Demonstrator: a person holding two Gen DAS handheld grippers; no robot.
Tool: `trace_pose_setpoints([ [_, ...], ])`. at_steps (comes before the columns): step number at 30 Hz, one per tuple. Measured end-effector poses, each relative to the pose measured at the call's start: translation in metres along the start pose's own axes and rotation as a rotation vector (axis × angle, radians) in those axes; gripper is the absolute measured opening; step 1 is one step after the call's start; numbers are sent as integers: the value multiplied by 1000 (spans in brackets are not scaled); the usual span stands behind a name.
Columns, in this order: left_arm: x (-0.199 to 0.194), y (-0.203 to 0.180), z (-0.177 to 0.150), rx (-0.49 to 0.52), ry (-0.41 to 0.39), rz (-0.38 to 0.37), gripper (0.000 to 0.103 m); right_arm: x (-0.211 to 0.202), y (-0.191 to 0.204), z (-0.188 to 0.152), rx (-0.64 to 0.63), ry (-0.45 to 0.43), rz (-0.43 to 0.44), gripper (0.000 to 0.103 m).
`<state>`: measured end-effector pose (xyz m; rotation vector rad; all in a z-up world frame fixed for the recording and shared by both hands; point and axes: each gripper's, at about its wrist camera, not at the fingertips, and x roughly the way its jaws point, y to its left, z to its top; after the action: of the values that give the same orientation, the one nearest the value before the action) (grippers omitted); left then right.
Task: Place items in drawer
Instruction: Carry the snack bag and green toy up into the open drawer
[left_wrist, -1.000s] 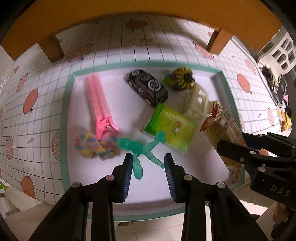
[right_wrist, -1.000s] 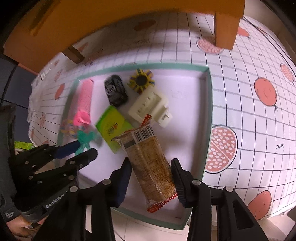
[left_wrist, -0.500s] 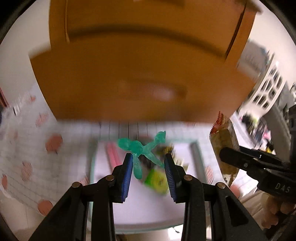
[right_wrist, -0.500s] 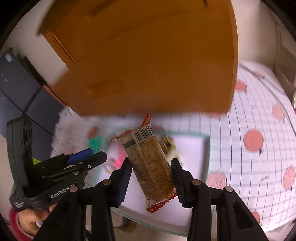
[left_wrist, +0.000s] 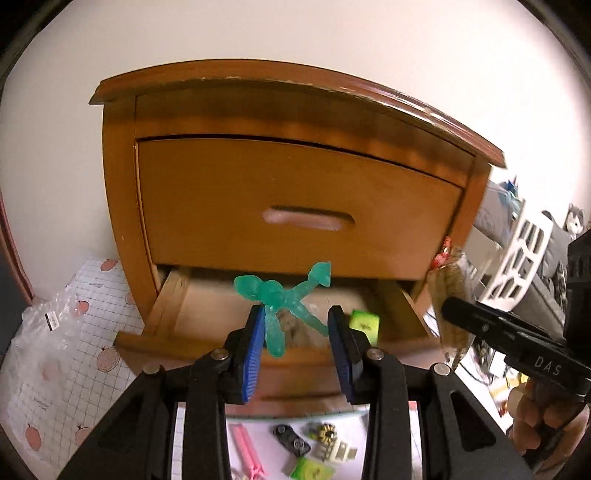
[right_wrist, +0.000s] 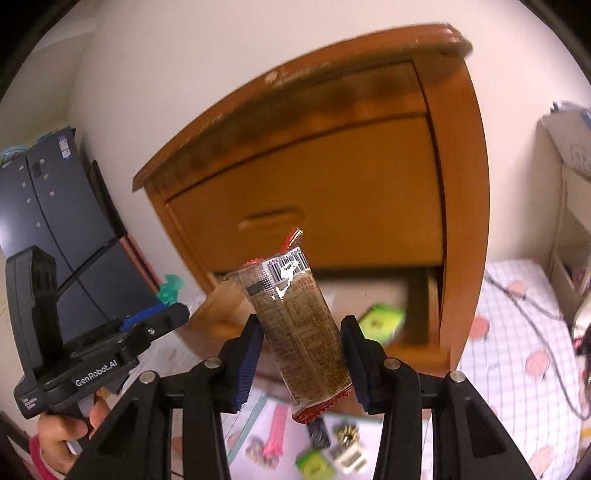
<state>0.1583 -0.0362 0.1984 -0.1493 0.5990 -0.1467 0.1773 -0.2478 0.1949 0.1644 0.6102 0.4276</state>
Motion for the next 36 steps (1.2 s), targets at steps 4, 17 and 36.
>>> trace_pose_setpoints([
  [4,16,7,11,-15,-12,18,36,12,-1,19,-27,-27,-35,46],
  [17,58,16,21,-5,-7,56,37,55,-18,23,-57,-49,-69,46],
  [36,81,22,3,-8,45,60,58,109,-9,18,-88,66,-101,57],
])
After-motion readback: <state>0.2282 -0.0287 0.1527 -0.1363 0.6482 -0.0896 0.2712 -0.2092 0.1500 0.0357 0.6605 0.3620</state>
